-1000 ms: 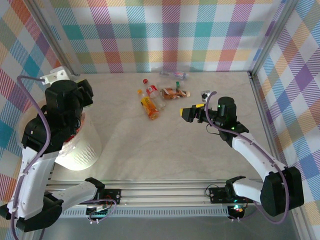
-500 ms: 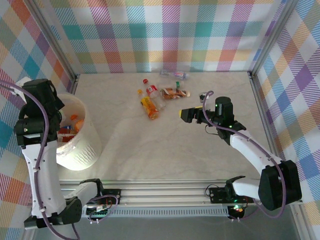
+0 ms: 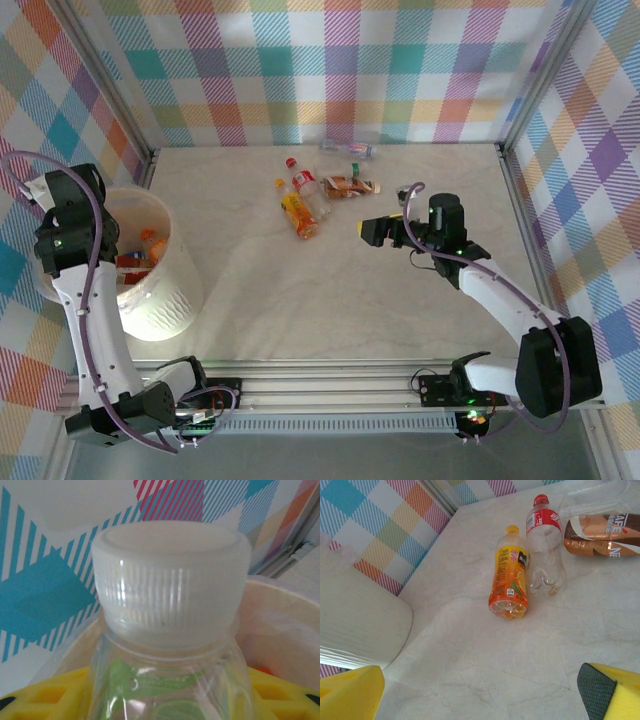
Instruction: Put the plastic bottles in the bin
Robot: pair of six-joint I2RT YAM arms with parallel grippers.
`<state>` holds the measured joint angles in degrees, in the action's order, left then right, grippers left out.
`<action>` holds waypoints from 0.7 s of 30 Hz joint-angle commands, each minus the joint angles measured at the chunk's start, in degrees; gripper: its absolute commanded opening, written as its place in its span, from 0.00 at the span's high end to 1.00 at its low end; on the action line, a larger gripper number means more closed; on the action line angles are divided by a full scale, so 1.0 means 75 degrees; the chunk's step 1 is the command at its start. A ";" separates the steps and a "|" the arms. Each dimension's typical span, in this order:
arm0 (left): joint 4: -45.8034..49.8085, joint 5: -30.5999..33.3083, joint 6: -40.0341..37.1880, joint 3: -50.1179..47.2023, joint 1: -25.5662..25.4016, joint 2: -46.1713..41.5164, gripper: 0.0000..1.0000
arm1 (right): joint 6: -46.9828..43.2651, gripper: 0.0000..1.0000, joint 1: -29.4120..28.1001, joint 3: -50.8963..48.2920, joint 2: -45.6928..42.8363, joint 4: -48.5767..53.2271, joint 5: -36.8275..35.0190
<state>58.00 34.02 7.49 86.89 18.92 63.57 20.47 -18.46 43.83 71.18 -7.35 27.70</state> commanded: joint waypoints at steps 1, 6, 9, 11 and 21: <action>-0.0716 0.0272 -0.1009 -0.0298 0.0101 -0.0004 0.52 | -0.0058 0.00 -0.0045 0.0319 0.0141 -0.0062 0.0239; -0.1210 -0.0020 -0.1738 -0.0572 0.0093 0.0066 0.50 | -0.0001 0.00 -0.0044 0.0510 0.0379 -0.0097 0.0408; -0.1565 -0.0323 -0.2470 -0.0825 0.0091 0.0079 0.44 | 0.0022 0.00 -0.0047 0.0719 0.0514 0.0035 0.0506; -0.1855 -0.0183 -0.2914 -0.1066 0.0092 0.0035 0.41 | 0.0058 0.00 -0.0045 0.0806 0.0587 0.0081 0.0554; -0.2266 -0.1267 -0.3439 -0.1450 0.0097 -0.0300 0.09 | -0.0173 0.00 -0.0044 0.0808 0.0471 0.0153 0.0411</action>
<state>43.62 26.94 -16.91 76.27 18.92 63.66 20.45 -18.46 49.10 75.44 -6.74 30.46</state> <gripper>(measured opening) 0.890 0.996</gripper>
